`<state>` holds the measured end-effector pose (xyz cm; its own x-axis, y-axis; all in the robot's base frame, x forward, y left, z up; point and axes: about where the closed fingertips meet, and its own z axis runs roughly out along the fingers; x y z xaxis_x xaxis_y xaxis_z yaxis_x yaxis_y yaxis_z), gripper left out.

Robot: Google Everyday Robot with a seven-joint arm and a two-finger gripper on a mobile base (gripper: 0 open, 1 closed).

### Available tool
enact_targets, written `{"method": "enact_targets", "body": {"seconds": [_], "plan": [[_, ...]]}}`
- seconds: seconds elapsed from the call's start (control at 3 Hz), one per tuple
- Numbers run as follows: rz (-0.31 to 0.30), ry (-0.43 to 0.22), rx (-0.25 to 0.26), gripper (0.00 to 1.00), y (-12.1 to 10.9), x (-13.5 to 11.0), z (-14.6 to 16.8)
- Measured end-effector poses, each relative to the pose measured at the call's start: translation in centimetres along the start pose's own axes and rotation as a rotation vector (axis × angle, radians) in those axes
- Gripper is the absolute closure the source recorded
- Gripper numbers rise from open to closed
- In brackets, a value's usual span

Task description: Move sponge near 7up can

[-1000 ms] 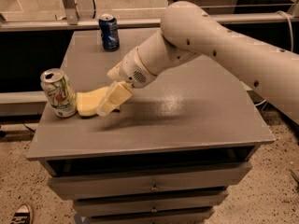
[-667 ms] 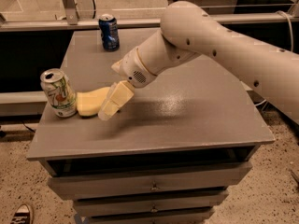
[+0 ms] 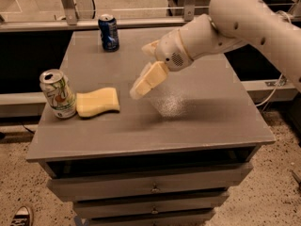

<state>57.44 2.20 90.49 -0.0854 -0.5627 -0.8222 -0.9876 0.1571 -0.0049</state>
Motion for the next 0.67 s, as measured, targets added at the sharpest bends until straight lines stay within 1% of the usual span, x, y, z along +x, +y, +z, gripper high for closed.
{"method": "enact_targets", "body": {"seconds": [0.33,0.67], "plan": [[0.007,-0.101,0.088,0.00,-3.09,0.49,-7.00],[-0.003,-0.114,0.098,0.00,-3.34,-0.25,-7.52]]}}
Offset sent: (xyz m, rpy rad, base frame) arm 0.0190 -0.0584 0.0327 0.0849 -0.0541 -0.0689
